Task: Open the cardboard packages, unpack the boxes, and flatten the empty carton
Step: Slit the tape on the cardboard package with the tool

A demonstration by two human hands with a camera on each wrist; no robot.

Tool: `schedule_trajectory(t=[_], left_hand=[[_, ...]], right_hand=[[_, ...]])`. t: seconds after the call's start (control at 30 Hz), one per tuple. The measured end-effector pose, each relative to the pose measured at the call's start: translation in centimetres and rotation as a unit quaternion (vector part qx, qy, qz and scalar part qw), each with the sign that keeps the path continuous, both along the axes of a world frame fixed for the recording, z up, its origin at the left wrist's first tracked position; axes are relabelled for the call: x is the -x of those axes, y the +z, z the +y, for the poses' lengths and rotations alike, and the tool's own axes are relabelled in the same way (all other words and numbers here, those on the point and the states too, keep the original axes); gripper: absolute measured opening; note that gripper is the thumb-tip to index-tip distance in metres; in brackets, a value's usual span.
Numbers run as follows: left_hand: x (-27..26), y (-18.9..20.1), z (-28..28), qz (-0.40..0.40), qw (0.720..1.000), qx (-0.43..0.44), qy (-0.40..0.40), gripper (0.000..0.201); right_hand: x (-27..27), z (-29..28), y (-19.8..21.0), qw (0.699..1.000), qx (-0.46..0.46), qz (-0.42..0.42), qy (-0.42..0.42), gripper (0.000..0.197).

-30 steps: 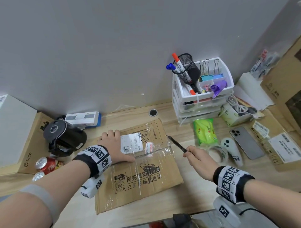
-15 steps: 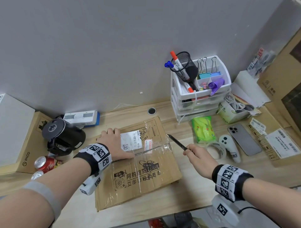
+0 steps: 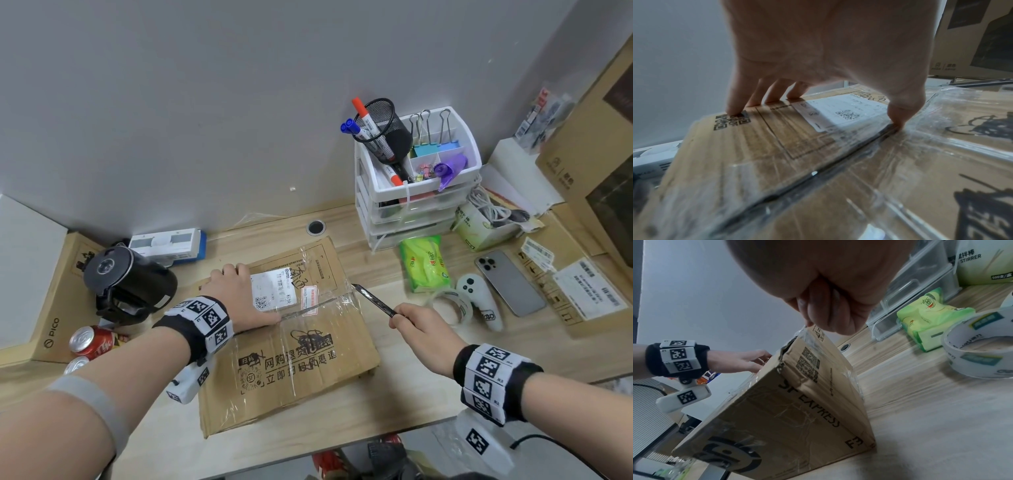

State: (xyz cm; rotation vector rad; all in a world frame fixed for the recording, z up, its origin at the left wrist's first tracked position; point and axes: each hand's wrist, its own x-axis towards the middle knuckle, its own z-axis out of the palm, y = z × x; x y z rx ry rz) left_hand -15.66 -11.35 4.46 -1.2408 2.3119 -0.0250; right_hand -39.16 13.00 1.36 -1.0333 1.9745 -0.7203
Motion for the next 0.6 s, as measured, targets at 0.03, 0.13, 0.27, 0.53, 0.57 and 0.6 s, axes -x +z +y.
schedule_trajectory(t=[0.03,0.13,0.27,0.53,0.57,0.6], left_hand=[[0.0,0.0,0.0,0.000,1.000,0.000,0.001,0.127],[0.2,0.0,0.1,0.000,1.000,0.000,0.001,0.126],[0.2,0.0,0.0,0.001,1.000,-0.005,0.003,0.128],[0.6,0.5,-0.1,-0.010,1.000,-0.003,-0.017,0.123],[0.7,0.7,-0.1,-0.013,1.000,0.000,-0.023,0.122],[0.7,0.8,-0.2,-0.015,1.000,0.005,-0.027,0.121]], right_hand=[[0.0,0.4,0.0,1.000,-0.001,-0.001,0.005,0.021],[0.1,1.5,0.2,1.000,0.000,-0.010,0.017,0.022],[0.2,2.9,0.2,0.999,-0.009,-0.032,0.025,0.022],[0.7,5.1,-0.7,0.997,-0.002,-0.071,-0.008,0.021],[0.8,5.1,-1.0,0.995,0.005,-0.095,-0.038,0.021],[1.0,4.9,-1.5,0.990,0.010,-0.118,-0.071,0.023]])
